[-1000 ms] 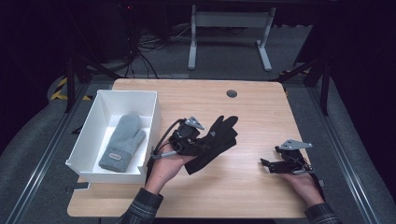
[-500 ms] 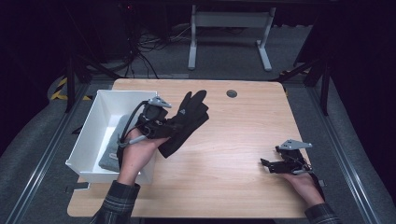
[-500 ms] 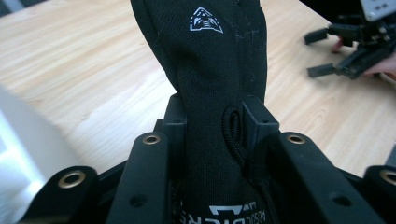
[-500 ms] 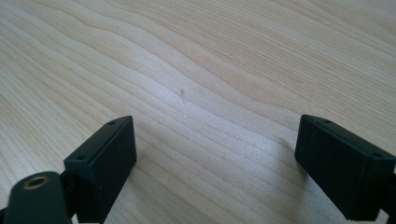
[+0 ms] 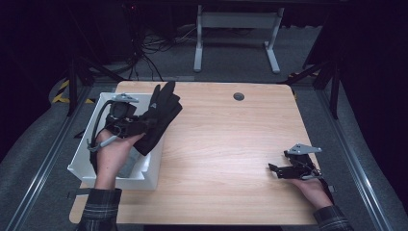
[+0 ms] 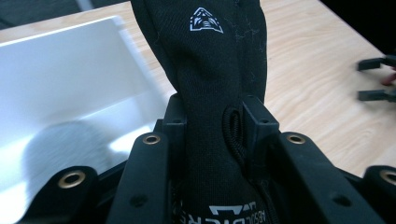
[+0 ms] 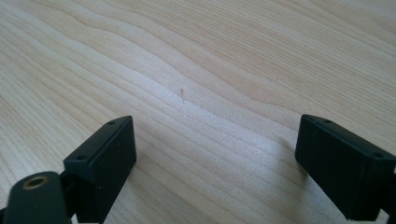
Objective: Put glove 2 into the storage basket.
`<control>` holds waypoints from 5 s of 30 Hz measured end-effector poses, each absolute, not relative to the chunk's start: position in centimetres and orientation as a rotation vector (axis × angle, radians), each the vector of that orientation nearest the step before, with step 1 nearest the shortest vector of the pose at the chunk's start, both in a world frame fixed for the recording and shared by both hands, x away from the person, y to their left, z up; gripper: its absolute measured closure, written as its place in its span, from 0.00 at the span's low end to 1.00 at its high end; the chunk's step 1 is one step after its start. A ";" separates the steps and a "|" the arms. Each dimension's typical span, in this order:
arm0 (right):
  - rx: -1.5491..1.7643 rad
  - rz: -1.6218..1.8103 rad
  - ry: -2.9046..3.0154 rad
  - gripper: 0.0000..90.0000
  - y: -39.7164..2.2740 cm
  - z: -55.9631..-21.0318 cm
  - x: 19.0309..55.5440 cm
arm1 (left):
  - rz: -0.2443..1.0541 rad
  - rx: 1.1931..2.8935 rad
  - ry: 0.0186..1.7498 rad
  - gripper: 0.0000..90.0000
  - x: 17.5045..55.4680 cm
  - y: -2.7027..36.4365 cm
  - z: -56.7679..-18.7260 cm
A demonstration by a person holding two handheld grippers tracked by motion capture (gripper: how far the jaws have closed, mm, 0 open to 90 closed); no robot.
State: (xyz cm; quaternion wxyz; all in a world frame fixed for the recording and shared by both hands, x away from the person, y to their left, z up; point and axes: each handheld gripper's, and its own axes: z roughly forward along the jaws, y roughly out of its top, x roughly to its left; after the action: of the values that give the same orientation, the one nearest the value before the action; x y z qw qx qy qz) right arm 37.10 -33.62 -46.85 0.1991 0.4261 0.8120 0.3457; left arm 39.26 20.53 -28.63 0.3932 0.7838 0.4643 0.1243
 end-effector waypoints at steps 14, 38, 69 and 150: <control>1.192 0.966 2.267 0.14 -33.6 -46.9 37.2 | 0.365 1.926 1.401 0.76 38.6 25.4 -31.0; 1.196 0.964 2.263 0.14 -33.6 -46.9 37.1 | 0.340 2.008 1.581 0.72 40.4 27.1 -39.1; 1.197 0.964 2.261 0.14 -33.5 -46.9 37.1 | 0.461 1.968 1.427 0.21 39.8 25.9 -34.4; 1.179 0.967 2.280 0.12 -33.5 -46.9 37.1 | 0.242 2.271 0.795 0.17 35.4 1.7 -44.5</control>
State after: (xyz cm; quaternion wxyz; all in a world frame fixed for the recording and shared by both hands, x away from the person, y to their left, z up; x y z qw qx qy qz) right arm 37.05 -33.55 -46.87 0.1978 0.4212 0.8148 0.3457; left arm 35.38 1.70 -44.50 0.3540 0.8783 0.3075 0.0936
